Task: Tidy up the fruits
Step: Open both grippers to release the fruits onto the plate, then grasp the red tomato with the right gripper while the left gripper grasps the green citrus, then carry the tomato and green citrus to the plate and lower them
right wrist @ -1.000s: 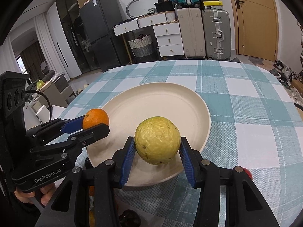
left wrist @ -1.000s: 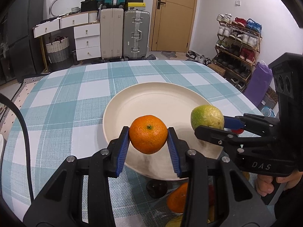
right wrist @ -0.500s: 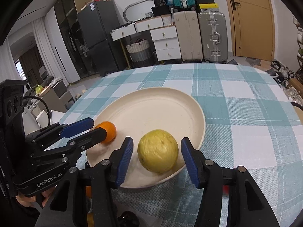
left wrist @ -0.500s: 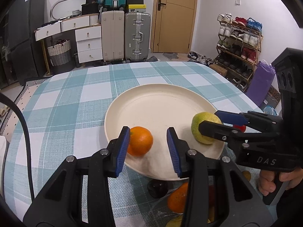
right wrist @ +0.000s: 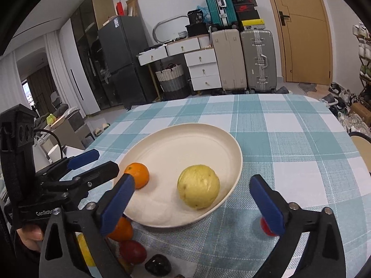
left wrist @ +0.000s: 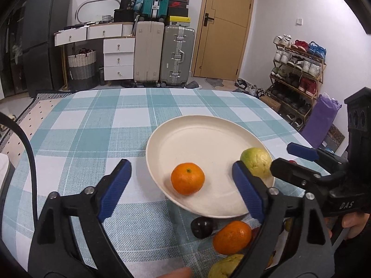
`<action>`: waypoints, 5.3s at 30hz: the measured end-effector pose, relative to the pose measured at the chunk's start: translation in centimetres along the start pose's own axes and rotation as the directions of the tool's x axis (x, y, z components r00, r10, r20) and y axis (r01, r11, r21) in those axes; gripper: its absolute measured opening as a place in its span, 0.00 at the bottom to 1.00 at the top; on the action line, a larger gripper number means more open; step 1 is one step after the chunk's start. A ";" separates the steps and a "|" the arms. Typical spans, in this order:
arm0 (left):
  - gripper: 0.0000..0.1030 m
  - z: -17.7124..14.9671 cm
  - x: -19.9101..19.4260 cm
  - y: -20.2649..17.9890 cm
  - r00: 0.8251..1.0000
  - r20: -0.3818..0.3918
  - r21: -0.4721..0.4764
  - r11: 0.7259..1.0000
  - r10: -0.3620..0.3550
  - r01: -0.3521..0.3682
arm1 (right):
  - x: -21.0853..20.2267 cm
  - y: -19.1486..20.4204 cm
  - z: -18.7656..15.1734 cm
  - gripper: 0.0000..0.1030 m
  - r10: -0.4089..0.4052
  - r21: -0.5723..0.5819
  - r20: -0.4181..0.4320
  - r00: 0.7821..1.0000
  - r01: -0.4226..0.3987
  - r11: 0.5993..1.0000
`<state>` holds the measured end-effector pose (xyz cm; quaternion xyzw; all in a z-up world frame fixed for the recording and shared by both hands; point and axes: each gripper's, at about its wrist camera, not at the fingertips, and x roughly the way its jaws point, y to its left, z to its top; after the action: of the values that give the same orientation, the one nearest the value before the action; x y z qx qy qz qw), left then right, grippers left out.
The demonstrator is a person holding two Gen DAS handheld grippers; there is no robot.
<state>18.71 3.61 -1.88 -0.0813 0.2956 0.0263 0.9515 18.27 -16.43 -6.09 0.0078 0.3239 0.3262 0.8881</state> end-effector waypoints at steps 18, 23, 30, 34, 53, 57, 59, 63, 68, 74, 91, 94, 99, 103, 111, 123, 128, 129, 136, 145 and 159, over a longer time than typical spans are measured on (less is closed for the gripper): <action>0.99 0.0 -1.4 0.1 1.000 -0.007 -0.020 1.000 0.022 -0.023 | -2.5 -0.5 -0.5 1.00 -0.072 -0.062 -0.050 0.996 0.069 0.996; 0.99 -0.3 -1.5 -0.9 0.999 -0.027 0.006 1.000 0.023 -0.023 | -3.2 -1.8 -1.1 1.00 -0.109 -0.054 -0.094 0.990 0.104 0.993; 0.99 -0.6 -2.1 -1.5 0.999 -0.041 0.015 1.000 0.026 -0.026 | -3.5 -3.9 -2.1 1.00 -0.144 -0.018 -0.137 0.980 0.143 0.990; 0.99 -1.5 -2.9 -1.1 0.998 -0.068 -0.013 1.000 0.003 -0.004 | -3.5 -4.9 -2.4 0.99 -0.111 0.013 -0.157 0.981 0.114 0.993; 0.99 -6.3 -7.3 -2.6 0.991 -0.132 0.027 0.999 0.021 -0.018 | -3.2 -6.3 -2.9 0.72 -0.089 0.030 -0.199 0.976 0.097 0.995; 0.99 -6.6 -7.1 -2.4 0.988 -0.152 0.031 0.999 0.030 -0.026 | -2.3 -6.6 -2.8 0.68 -0.090 0.041 -0.214 0.973 0.101 0.994; 0.99 -6.8 -7.0 -2.3 0.986 -0.166 0.023 1.000 0.023 -0.020 | -1.9 -6.7 -2.7 0.65 -0.086 0.044 -0.221 0.971 0.098 0.994; 0.99 -7.3 -6.8 -2.2 0.980 -0.197 0.013 1.000 0.004 -0.002 | -1.3 -6.6 -2.5 0.59 -0.087 0.041 -0.228 0.970 0.099 0.994; 0.99 -7.6 -6.4 -2.4 0.976 -0.219 0.012 1.000 -0.012 0.015 | -0.7 -6.7 -2.3 0.55 -0.084 0.045 -0.240 0.967 0.098 0.994; 0.89 -7.6 -6.2 -3.0 0.970 -0.235 0.020 0.997 -0.068 0.075 | -0.4 -6.9 -2.2 0.45 -0.087 0.046 -0.245 0.966 0.101 0.994; 0.43 -8.8 -5.2 -4.7 0.944 -0.299 0.058 0.985 -0.139 0.163 | -1.0 -6.3 -2.5 0.30 -0.106 0.006 -0.234 0.966 0.111 0.994; 0.43 -8.9 -5.2 -4.7 0.945 -0.296 0.067 0.984 -0.137 0.163 | -1.4 -5.8 -2.6 0.30 -0.100 -0.012 -0.223 0.970 0.100 0.995; 0.42 -8.8 -5.3 -4.7 0.947 -0.290 0.065 0.984 -0.141 0.167 | -2.2 -5.0 -2.8 0.30 -0.093 -0.031 -0.208 0.974 0.088 0.996; 0.41 -8.7 -5.8 -4.5 0.954 -0.263 0.064 0.984 -0.146 0.169 | -2.7 -4.7 -2.9 0.30 -0.074 -0.029 -0.191 0.979 0.070 0.997; 0.42 -8.7 -6.0 -4.3 0.956 -0.263 0.064 0.987 -0.126 0.148 | -2.9 -4.0 -3.0 0.30 -0.060 -0.048 -0.191 0.980 0.052 0.997; 0.49 -8.7 -5.3 -3.3 0.946 -0.283 0.019 0.985 -0.159 0.171 | -3.4 -3.9 -3.1 0.30 -0.051 -0.056 -0.184 0.982 0.041 0.998; 0.48 -8.8 -5.3 -3.7 0.944 -0.285 0.037 0.983 -0.164 0.182 | -3.4 -3.7 -3.2 0.30 -0.052 -0.061 -0.185 0.981 0.041 0.997; 0.48 -8.8 -5.4 -3.7 0.946 -0.280 0.039 0.982 -0.165 0.182 | -3.5 -3.7 -3.2 0.30 -0.049 -0.058 -0.185 0.981 0.039 0.998; 0.48 -8.4 -6.6 -4.0 0.957 -0.230 0.052 0.980 -0.175 0.192 | -3.6 -3.2 -3.1 0.30 -0.035 -0.066 -0.176 0.984 0.024 0.998; 0.48 -6.1 -7.5 -3.3 0.975 -0.146 0.043 0.983 -0.170 0.178 | -4.0 -1.8 -2.6 0.30 0.001 -0.073 -0.153 0.988 -0.012 0.997; 0.48 -2.2 -5.0 -3.1 0.987 -0.068 0.037 0.989 -0.144 0.146 | -3.4 0.8 -1.9 0.30 0.062 -0.085 -0.141 0.988 -0.074 0.994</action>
<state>13.62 0.13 -0.40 -0.0832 0.3200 -0.0520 0.9423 14.77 -18.21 -5.46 -0.0437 0.3690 0.3704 0.8513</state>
